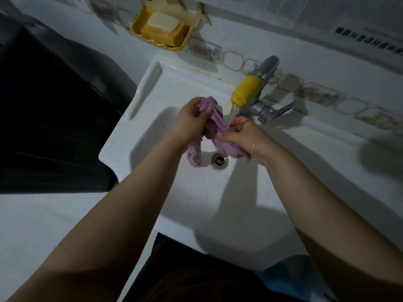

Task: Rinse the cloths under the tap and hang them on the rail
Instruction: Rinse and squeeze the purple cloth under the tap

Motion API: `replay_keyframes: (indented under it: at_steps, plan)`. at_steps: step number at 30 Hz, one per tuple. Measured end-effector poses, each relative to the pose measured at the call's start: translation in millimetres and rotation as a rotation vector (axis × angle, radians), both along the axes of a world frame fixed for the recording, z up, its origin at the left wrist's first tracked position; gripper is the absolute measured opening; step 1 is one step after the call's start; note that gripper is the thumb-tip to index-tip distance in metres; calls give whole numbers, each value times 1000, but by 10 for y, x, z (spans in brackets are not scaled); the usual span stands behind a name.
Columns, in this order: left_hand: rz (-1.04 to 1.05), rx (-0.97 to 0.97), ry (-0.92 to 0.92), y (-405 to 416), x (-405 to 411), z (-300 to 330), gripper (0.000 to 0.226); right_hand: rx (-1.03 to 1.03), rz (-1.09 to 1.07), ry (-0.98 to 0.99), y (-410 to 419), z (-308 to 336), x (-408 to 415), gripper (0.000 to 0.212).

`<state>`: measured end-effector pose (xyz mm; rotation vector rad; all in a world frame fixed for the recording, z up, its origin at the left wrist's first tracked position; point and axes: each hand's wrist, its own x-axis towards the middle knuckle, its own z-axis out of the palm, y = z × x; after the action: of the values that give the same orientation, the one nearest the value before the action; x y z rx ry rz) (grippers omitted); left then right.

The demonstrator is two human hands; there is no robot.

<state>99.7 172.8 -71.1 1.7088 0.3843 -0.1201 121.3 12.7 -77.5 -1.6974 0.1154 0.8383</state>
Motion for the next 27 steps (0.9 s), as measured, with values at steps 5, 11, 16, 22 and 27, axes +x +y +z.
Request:
replay_keyframes:
  at_steps: [5,11,16,22,27]
  plan:
    - [186,-108,-27,81,51,21,11,261,-132,172,-126,-22,-41,10]
    - [198,-398,211,-184,-101,-73,25,370,-498,122,179,41,-60,33]
    - [339,-547,433,-355,-99,-158,39,-447,-125,-465,584,259,-266,51]
    - [303,-446,470,-449,-108,-119,44,-307,-305,-360,641,192,-78,38]
    - [319,-406,452,-383,-164,-167,34,-514,-156,-479,708,192,-249,37]
